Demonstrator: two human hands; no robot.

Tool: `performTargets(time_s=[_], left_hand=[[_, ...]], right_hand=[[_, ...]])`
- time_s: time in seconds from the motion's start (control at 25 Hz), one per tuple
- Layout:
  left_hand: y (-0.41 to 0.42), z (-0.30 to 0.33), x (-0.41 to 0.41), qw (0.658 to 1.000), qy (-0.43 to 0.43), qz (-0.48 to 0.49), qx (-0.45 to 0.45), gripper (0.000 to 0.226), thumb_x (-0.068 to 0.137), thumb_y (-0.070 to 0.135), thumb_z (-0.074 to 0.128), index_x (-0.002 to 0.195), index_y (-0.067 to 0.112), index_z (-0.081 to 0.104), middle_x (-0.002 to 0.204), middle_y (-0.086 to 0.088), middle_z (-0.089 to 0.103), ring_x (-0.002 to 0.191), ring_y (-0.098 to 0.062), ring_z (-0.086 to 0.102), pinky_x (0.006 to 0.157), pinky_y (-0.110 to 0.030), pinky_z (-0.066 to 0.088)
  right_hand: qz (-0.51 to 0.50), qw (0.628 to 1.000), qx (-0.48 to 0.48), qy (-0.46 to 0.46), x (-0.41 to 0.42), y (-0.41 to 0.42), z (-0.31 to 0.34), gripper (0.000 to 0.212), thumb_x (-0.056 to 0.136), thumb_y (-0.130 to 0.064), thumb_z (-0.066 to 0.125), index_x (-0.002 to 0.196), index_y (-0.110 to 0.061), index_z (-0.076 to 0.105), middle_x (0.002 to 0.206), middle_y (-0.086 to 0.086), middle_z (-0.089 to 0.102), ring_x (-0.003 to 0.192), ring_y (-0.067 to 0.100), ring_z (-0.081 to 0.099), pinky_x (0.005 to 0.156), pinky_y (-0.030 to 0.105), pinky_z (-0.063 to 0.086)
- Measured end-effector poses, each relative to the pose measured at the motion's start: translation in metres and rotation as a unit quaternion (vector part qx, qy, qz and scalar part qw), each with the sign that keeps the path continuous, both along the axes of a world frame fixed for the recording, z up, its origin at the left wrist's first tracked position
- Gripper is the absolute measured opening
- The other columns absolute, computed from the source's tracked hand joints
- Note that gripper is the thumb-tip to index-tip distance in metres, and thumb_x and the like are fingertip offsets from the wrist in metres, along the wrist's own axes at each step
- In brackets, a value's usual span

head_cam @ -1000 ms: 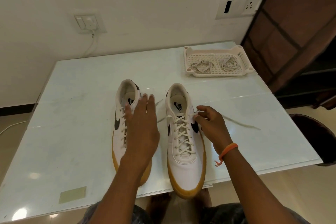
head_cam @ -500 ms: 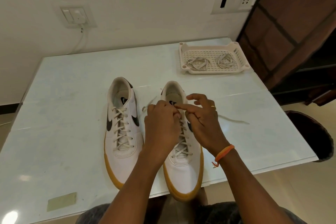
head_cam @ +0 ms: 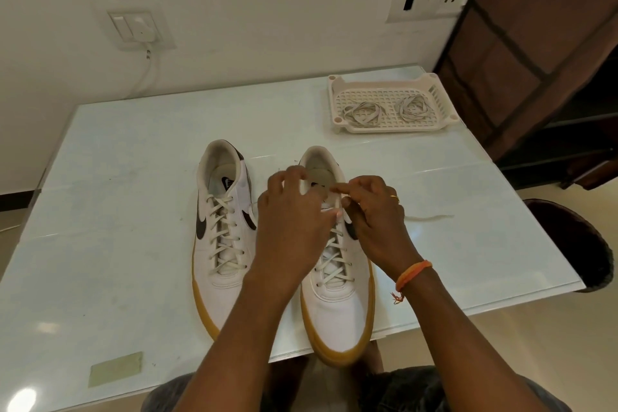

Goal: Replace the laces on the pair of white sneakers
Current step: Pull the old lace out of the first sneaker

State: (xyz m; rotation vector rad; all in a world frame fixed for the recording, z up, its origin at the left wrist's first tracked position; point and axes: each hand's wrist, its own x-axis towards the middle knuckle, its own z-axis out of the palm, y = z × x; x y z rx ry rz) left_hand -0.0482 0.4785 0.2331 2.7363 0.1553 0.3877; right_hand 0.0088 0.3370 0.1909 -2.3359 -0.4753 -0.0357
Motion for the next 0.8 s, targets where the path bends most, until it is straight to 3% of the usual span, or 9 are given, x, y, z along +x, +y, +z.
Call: performTargets(time_s=[0.12, 0.2, 0.28, 0.36, 0.48, 0.56, 0.64, 0.72, 0.8], left_hand=[[-0.009, -0.008, 0.006, 0.999, 0.048, 0.006, -0.006, 0.016, 0.091, 0.032, 0.064, 0.096, 0.022, 0.075, 0.126, 0.001, 0.054, 0.122, -0.022, 0.044, 0.094, -0.038, 0.04], [-0.006, -0.011, 0.009, 0.992, 0.059, 0.029, -0.111, 0.012, 0.092, 0.026, 0.063, 0.091, 0.019, 0.074, 0.12, 0.004, 0.055, 0.11, -0.014, 0.05, 0.085, -0.019, 0.042], [-0.006, -0.004, 0.012, 0.972, 0.076, 0.046, -0.217, 0.009, 0.09, 0.018, 0.066, 0.082, 0.017, 0.069, 0.116, 0.004, 0.053, 0.093, -0.003, 0.052, 0.07, -0.002, 0.036], [-0.006, 0.008, 0.011, 0.957, 0.048, 0.053, -0.282, 0.015, 0.089, 0.013, 0.065, 0.076, 0.02, 0.064, 0.113, 0.007, 0.052, 0.092, 0.002, 0.053, 0.07, 0.006, 0.031], [0.016, 0.023, 0.007, 0.912, -0.058, 0.113, -0.39, 0.016, 0.087, 0.021, 0.061, 0.071, 0.019, 0.061, 0.094, 0.015, 0.063, 0.085, 0.003, 0.057, 0.077, -0.004, 0.042], [0.035, 0.02, 0.005, 0.924, -0.086, 0.196, -0.318, 0.018, 0.082, 0.031, 0.059, 0.077, 0.014, 0.063, 0.098, -0.003, 0.064, 0.094, -0.016, 0.061, 0.081, -0.025, 0.049], [0.035, 0.015, 0.003, 0.962, -0.036, 0.213, -0.166, 0.024, 0.084, 0.028, 0.063, 0.103, 0.015, 0.064, 0.13, -0.011, 0.05, 0.123, -0.029, 0.046, 0.092, -0.032, 0.042], [0.02, 0.007, 0.005, 0.991, -0.023, 0.126, -0.042, 0.043, 0.086, 0.025, 0.064, 0.127, 0.016, 0.057, 0.15, -0.012, 0.031, 0.14, -0.033, 0.025, 0.107, -0.046, 0.034], [0.004, 0.0, 0.008, 0.998, -0.012, 0.022, 0.062, 0.031, 0.086, 0.026, 0.064, 0.116, 0.021, 0.066, 0.153, -0.011, 0.032, 0.144, -0.035, 0.018, 0.111, -0.057, 0.02]], right_hand=[[-0.115, 0.987, 0.112, 0.016, -0.016, 0.003, -0.002, 0.029, 0.097, -0.027, 0.054, 0.126, -0.03, 0.054, 0.118, -0.006, 0.043, 0.109, 0.015, 0.049, 0.092, 0.043, 0.049], [-0.163, 0.969, 0.166, 0.086, -0.042, 0.007, -0.003, 0.035, 0.088, -0.042, 0.065, 0.119, -0.033, 0.05, 0.115, -0.011, 0.042, 0.106, 0.012, 0.052, 0.089, 0.034, 0.051], [-0.142, 0.98, 0.109, 0.091, -0.059, 0.009, -0.01, 0.039, 0.081, -0.054, 0.068, 0.11, -0.035, 0.051, 0.109, -0.012, 0.05, 0.099, 0.01, 0.054, 0.087, 0.031, 0.051], [-0.133, 0.987, 0.063, 0.071, -0.059, 0.009, -0.013, 0.032, 0.081, -0.055, 0.066, 0.101, -0.032, 0.055, 0.099, -0.01, 0.055, 0.091, 0.009, 0.055, 0.082, 0.032, 0.052], [-0.145, 0.988, 0.024, 0.045, -0.055, 0.011, -0.007, 0.025, 0.082, -0.052, 0.067, 0.088, -0.029, 0.057, 0.088, -0.009, 0.054, 0.079, 0.01, 0.055, 0.069, 0.032, 0.053], [-0.143, 0.989, 0.004, 0.027, -0.056, 0.013, -0.004, 0.025, 0.083, -0.051, 0.067, 0.085, -0.028, 0.059, 0.083, -0.01, 0.054, 0.074, 0.01, 0.055, 0.064, 0.03, 0.05], [-0.151, 0.988, 0.006, 0.036, -0.055, 0.013, -0.002, 0.025, 0.082, -0.05, 0.068, 0.083, -0.027, 0.06, 0.081, -0.01, 0.055, 0.072, 0.009, 0.055, 0.062, 0.028, 0.048], [-0.155, 0.987, 0.002, 0.045, -0.053, 0.012, -0.002, 0.025, 0.083, -0.051, 0.068, 0.084, -0.027, 0.062, 0.081, -0.009, 0.056, 0.072, 0.01, 0.055, 0.062, 0.026, 0.048], [-0.154, 0.987, 0.003, 0.043, -0.053, 0.012, -0.002, 0.026, 0.084, -0.052, 0.066, 0.085, -0.026, 0.063, 0.081, -0.009, 0.058, 0.071, 0.01, 0.056, 0.062, 0.024, 0.046]])
